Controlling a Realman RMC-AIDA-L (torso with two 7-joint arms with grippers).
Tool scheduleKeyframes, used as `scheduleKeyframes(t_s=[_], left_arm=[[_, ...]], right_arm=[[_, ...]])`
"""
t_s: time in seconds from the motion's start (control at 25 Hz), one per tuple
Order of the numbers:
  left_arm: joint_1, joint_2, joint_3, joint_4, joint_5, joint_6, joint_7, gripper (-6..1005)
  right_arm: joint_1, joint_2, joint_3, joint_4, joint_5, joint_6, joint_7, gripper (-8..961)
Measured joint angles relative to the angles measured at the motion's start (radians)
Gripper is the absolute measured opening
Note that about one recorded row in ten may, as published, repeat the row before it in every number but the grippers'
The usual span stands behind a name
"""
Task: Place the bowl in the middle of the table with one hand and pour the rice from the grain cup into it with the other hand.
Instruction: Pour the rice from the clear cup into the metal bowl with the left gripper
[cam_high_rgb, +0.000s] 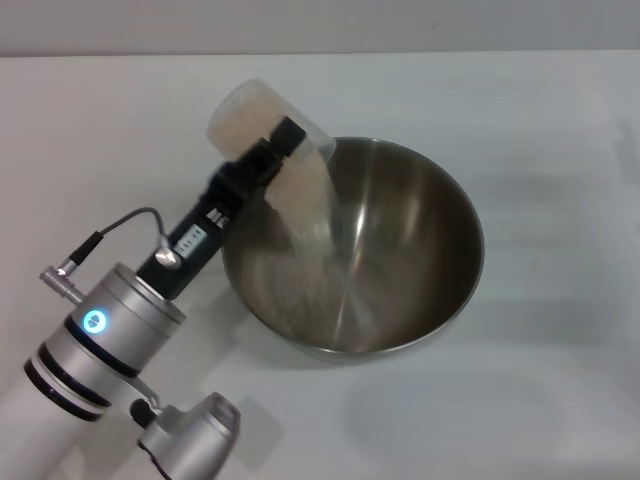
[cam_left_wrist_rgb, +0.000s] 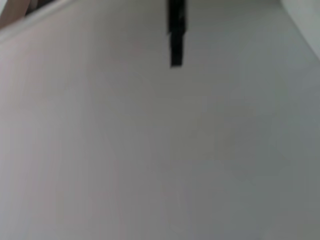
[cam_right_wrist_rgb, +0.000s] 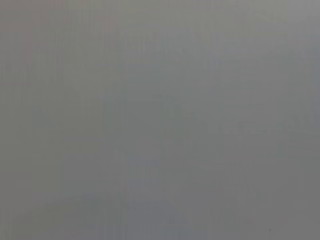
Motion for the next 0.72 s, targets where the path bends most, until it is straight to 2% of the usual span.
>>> scheduleKeyframes(t_s=[0.12,0.4,0.6,0.64,0.72], left_arm=[[-0.002,0.0,-0.002,-0.013,0.042,0.0,0.187,33],[-0.012,0.0,-0.004,-0.016,0.071,-0.012,0.287,36],[-0.012,0.0,-0.005,-0.016,0.076,-0.014,0.293,38],[-0.018,0.0,-0.001,-0.013,0.08,-0.016,0.352,39],[-0.021,0.0,0.0,-0.012,0.08,-0.016,0.365,40]], right_arm=[[0.0,0.0,0.0,0.0,0.0,0.0,0.0,604],[0.006,-0.002,0.0,-0.001,0.0,0.001,-0.002,604],[0.008,-0.003,0.0,-0.005,0.0,0.002,-0.016,604],[0.009,-0.003,0.0,-0.005,0.0,0.002,-0.025,604],[0.01,-0.003,0.0,-0.006,0.0,0.003,-0.027,604]])
